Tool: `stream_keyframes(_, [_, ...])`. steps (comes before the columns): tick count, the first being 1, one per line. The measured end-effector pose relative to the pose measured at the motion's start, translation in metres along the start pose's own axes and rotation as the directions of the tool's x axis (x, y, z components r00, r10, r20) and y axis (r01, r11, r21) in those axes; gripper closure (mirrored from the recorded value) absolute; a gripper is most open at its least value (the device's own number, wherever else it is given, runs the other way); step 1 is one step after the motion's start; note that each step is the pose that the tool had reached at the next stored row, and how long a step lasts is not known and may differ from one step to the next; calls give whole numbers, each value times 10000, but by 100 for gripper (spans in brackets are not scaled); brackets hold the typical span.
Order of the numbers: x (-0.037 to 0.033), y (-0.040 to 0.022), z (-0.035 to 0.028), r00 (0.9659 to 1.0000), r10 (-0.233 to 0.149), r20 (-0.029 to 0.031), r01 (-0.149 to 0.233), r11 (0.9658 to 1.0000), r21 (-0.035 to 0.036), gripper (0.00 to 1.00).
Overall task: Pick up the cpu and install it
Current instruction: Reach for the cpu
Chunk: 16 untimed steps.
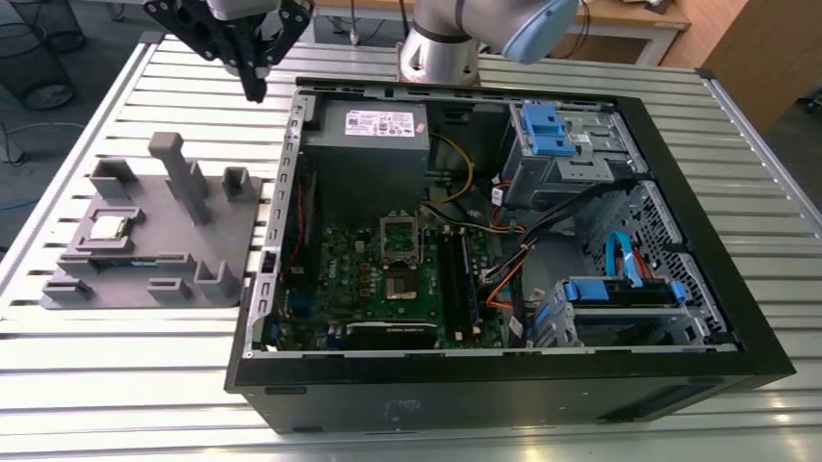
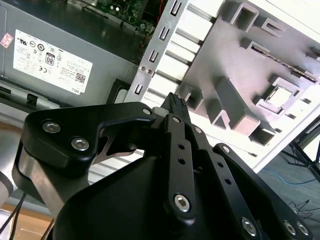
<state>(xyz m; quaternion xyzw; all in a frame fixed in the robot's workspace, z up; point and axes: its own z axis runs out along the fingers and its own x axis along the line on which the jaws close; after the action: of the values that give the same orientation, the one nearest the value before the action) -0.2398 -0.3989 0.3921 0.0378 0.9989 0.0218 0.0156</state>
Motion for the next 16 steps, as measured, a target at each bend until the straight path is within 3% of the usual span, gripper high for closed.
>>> stream_keyframes(16, [324, -24, -10, 10000, -3, 59, 3, 10000, -5, 89])
